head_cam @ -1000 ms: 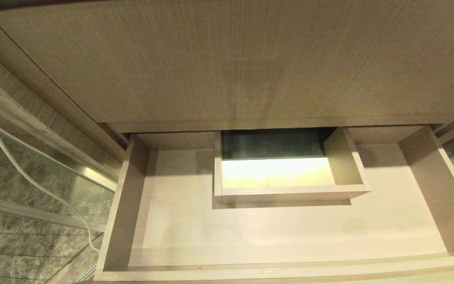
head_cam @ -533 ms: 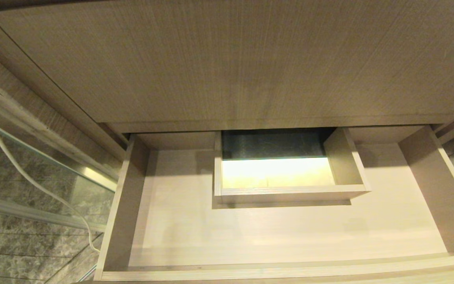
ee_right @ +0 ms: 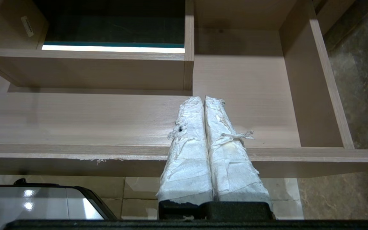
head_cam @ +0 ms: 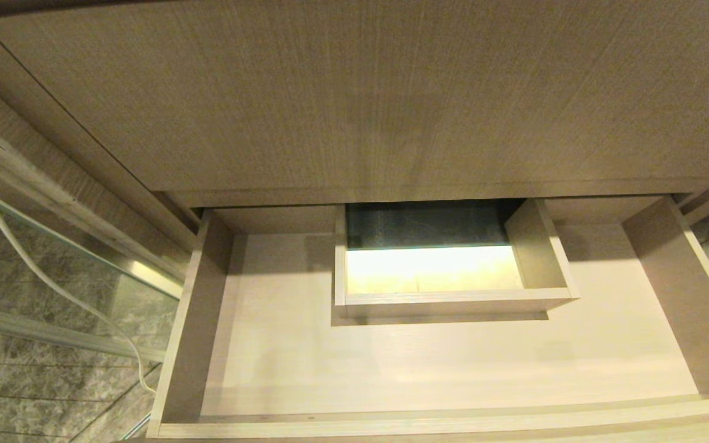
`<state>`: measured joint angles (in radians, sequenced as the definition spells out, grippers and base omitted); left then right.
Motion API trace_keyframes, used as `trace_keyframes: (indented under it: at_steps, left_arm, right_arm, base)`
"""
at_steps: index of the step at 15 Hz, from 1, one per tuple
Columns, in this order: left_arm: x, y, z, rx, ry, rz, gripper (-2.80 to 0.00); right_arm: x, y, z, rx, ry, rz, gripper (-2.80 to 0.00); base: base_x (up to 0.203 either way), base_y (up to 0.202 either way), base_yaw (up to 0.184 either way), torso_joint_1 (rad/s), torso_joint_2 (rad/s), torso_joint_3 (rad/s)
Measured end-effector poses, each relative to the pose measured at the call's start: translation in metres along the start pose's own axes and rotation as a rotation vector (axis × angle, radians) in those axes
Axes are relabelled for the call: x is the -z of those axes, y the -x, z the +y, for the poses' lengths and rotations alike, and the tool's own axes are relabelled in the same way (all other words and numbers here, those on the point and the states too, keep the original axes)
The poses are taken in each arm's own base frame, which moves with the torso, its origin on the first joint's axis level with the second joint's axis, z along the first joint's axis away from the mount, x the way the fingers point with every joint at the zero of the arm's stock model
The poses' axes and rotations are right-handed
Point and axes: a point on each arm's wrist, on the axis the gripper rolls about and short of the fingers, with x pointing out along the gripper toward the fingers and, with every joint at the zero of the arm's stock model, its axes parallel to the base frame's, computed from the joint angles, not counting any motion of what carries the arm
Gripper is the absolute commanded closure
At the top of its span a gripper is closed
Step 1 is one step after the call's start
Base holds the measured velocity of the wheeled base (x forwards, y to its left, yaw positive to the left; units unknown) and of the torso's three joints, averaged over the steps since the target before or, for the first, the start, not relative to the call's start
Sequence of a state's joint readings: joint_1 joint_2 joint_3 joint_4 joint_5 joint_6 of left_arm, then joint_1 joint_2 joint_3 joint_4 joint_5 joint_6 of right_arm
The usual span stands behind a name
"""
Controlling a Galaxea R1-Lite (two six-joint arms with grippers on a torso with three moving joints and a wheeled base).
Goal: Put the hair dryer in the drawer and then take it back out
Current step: Pick up the hairdryer
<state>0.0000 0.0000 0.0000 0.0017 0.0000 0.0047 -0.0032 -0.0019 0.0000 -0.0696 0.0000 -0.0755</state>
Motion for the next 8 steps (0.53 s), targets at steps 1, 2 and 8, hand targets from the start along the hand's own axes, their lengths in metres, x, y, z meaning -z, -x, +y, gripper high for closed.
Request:
trace_keyframes:
  at_steps: [1,2,8]
  left_arm:
    - [0.0000,0.0000,0.0000,0.000,0.000,0.000,0.00]
    - [0.0000,0.0000,0.0000,0.000,0.000,0.000,0.00]
    - [0.0000,0.0000,0.0000,0.000,0.000,0.000,0.00]
  right_arm:
    - [0.0000,0.0000,0.0000,0.000,0.002,0.000,0.00]
    - [0.0000,0.0000,0.0000,0.000,0.002,0.000,0.00]
    - [0.0000,0.0000,-0.0001,0.004,-0.002,0.000,0.00]
  base:
    - [0.000,0.000,0.000,0.000,0.00,0.000]
    - [0.000,0.000,0.000,0.000,0.00,0.000]
    - [0.000,0.000,0.000,0.000,0.00,0.000]
